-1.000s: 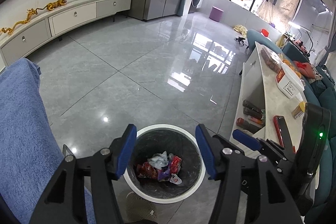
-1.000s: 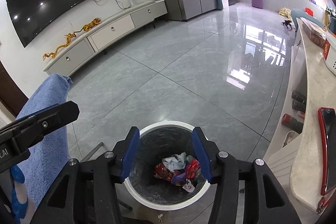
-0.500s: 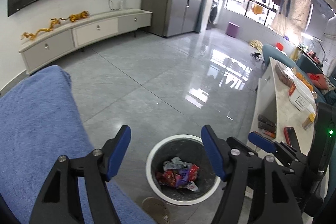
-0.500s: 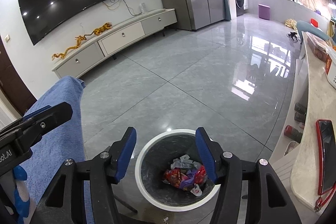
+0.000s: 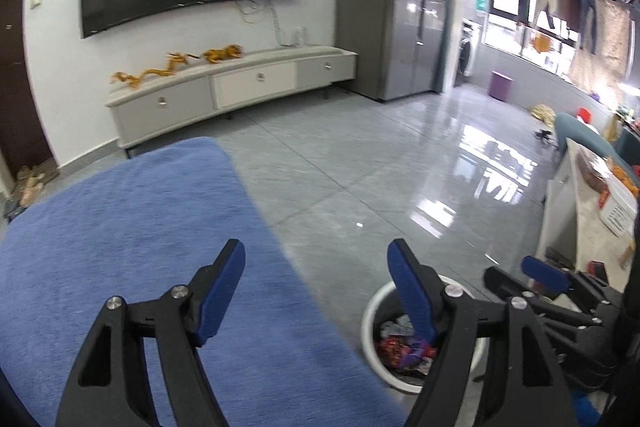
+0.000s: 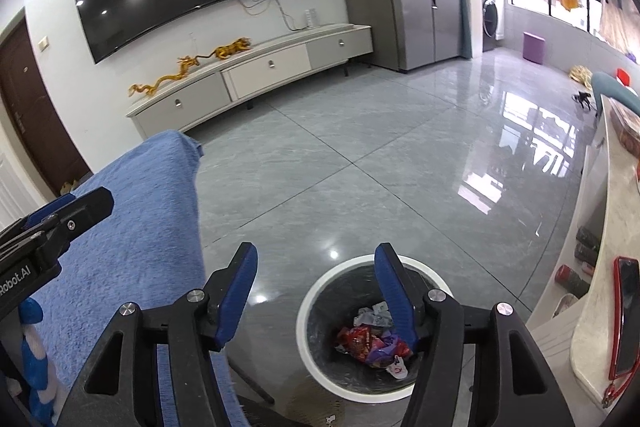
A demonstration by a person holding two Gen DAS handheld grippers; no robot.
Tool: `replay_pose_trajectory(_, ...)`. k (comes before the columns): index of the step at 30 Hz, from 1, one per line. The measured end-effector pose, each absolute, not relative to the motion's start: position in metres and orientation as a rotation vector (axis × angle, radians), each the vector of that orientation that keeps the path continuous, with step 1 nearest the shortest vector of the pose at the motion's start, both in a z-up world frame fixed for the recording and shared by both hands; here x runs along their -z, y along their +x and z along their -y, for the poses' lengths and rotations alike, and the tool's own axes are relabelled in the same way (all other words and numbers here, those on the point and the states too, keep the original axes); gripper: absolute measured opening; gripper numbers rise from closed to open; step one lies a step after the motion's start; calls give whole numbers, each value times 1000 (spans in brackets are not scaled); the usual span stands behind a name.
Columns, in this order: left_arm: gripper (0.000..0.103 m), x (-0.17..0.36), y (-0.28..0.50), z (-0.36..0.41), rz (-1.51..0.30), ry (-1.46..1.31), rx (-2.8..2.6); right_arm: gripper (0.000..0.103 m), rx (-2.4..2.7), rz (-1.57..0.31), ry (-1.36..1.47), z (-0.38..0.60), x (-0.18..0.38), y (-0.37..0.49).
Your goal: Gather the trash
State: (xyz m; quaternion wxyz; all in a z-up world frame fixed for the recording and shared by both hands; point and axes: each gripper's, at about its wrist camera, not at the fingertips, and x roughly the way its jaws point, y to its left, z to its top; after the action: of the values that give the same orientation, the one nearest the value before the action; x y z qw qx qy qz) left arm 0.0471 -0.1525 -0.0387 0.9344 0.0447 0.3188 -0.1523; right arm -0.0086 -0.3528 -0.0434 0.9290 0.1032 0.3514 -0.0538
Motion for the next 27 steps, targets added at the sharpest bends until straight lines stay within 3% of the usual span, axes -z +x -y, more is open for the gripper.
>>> replay_pose_trajectory(17,73,11,33,11,-566,4,-5,72,-9,-691,82,272,32,-3)
replay_pose_trajectory(27,77,13,24,-24,-554,-19,-108,87,5,-659,59,255,31,-1)
